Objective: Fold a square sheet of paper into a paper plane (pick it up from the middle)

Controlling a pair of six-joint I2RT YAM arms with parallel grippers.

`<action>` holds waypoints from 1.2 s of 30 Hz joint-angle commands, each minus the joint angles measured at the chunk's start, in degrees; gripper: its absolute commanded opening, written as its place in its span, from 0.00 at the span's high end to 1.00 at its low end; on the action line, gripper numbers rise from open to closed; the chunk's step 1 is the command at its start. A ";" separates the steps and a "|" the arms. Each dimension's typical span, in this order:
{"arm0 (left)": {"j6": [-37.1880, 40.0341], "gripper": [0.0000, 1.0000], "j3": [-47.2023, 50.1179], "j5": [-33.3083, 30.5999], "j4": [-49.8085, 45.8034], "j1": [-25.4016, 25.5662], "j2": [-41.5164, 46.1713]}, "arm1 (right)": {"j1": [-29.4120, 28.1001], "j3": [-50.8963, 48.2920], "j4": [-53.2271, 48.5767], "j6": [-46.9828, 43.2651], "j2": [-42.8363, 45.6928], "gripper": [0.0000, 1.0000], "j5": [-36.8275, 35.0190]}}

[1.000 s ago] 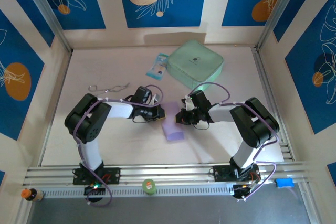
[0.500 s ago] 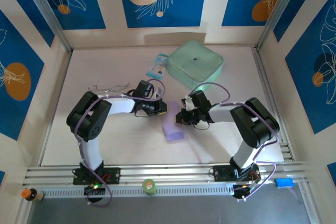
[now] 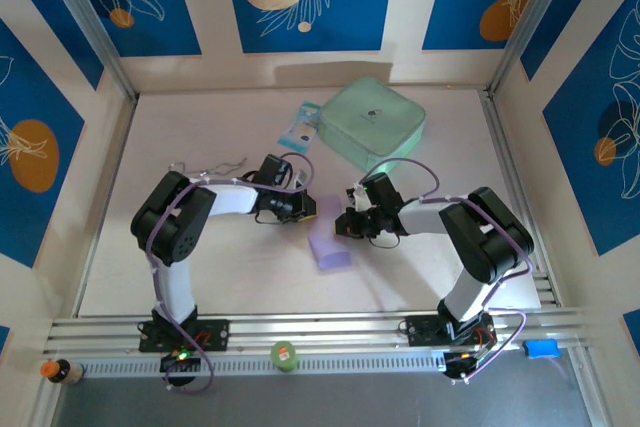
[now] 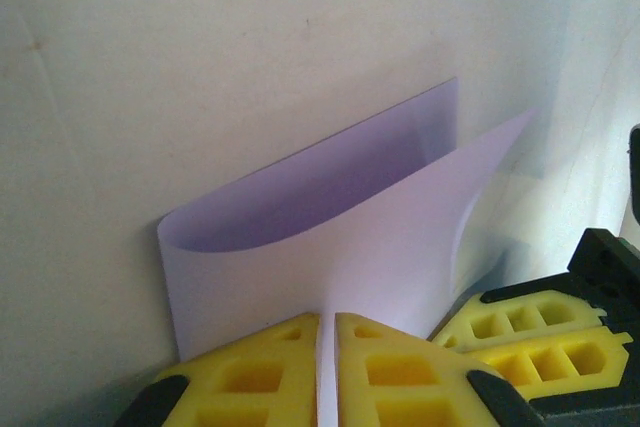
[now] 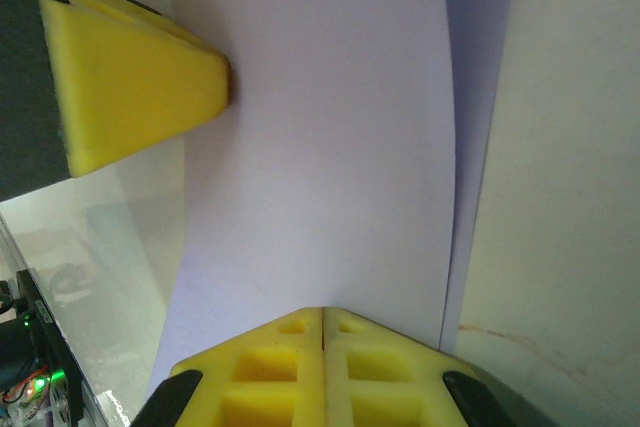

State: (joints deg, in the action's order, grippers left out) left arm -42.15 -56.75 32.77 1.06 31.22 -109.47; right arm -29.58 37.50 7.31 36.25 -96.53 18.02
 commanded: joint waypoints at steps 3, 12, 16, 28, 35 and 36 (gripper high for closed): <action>2.42 0.87 -2.31 -0.47 -1.98 -0.80 -1.27 | 0.23 -2.31 -6.71 -0.36 -1.09 1.00 -3.74; -2.35 0.90 -0.12 -3.15 2.87 -2.19 -3.09 | -0.08 -2.24 -7.10 -0.87 -1.21 1.00 -3.68; -3.45 0.91 -0.95 -3.69 2.31 -3.25 -3.27 | -0.12 -2.16 -7.22 -1.01 -1.33 1.00 -3.59; -4.35 0.91 -4.92 -7.04 -2.61 -4.49 -5.86 | -0.12 -2.09 -7.49 -1.44 -1.30 1.00 -3.52; -4.74 0.91 -6.13 -7.40 -2.82 -5.01 -5.77 | -0.12 -2.35 -7.31 -1.36 -1.21 1.00 -3.40; -4.78 0.90 -6.30 -7.37 -2.85 -5.12 -5.77 | -0.12 -2.35 -7.31 -1.36 -1.13 1.00 -3.39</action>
State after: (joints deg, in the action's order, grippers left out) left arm -46.65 -61.78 31.24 -0.14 28.21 -113.16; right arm -29.61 37.50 7.35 36.05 -96.53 18.04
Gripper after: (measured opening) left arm 0.095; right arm 0.049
